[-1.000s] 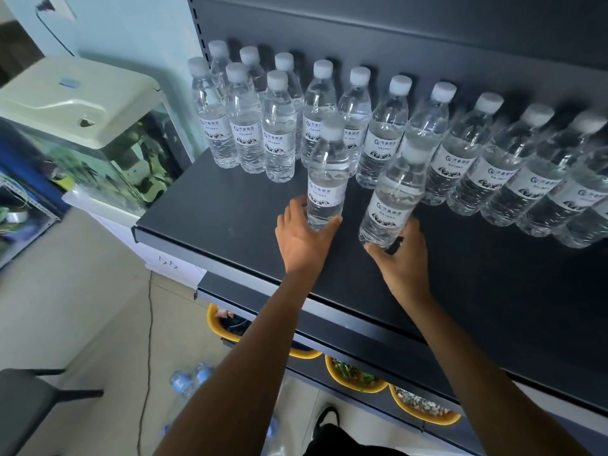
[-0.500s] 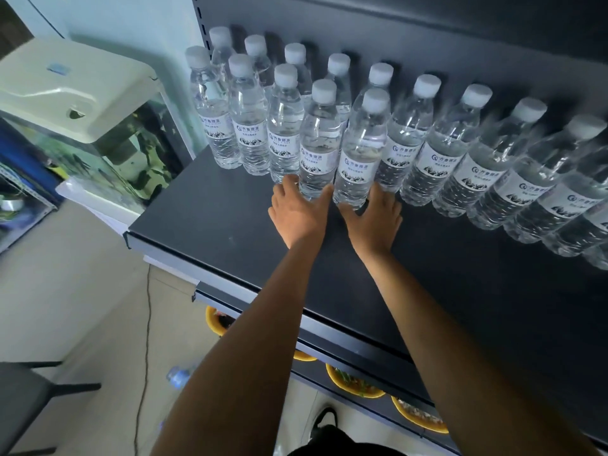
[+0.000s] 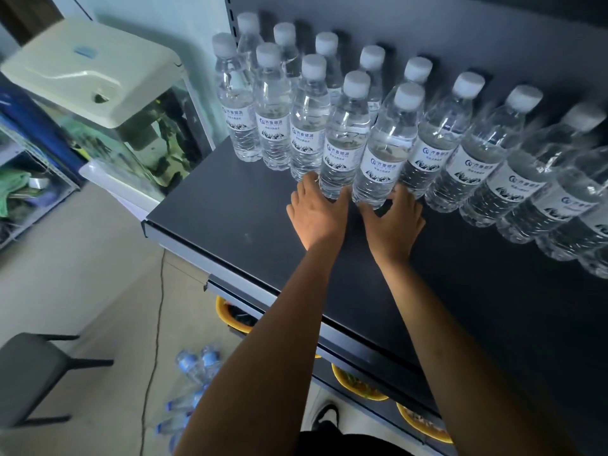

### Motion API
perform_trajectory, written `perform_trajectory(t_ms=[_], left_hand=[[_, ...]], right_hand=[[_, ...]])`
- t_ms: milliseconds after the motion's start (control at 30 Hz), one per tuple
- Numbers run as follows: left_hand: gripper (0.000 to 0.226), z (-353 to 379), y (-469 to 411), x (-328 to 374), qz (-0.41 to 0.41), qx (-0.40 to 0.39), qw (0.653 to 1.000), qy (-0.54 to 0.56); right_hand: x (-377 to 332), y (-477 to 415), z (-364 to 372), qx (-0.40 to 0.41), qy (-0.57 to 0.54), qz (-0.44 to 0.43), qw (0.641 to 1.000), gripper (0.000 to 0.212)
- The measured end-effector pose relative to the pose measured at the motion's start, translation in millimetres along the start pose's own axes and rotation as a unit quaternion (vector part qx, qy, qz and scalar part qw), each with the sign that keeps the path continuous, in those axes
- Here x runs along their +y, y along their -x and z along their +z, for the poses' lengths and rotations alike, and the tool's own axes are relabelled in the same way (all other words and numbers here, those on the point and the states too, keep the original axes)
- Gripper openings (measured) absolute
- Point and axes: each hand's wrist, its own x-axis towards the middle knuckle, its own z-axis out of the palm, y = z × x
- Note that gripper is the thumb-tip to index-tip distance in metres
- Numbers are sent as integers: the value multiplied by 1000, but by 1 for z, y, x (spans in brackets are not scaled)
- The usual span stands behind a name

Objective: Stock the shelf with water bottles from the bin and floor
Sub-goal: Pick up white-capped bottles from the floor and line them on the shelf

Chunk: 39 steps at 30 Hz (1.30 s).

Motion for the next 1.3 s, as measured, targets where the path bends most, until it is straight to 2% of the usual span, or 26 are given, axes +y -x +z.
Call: perform_trajectory(t_ms=[233,433,633,833,1033,1167,1233,1300], left_hand=[[43,-1,3,0,9,8,1000,-1],[43,-5,3,2,8,-1,1000,4],[67,-14,7,-1,20,-46,998,44],[83,-28,33,-13,49,-98,992,69],[78,-59,100,-14,33,-97,986,134],[65,-93,191,-32,-8,-11,979,201],[58,-107,254,-56,-46,19,981,189],[55,-120,320,-86,-123,48,975,181]], right_hand=[[3,-1,2,-9,4,2,1000,59],[2,-1,2,-5,5,0,1000,55],[-1,1,-5,-12,-12,-9,1000,58],[6,34,-24,-19,-116,-17,993,68],[16,99,-60,-74,-153,-98,981,57],[27,142,-87,-89,-197,-141,966,46],[36,168,-104,-94,-224,-154,958,39],[47,198,-118,-89,-242,-182,949,32]])
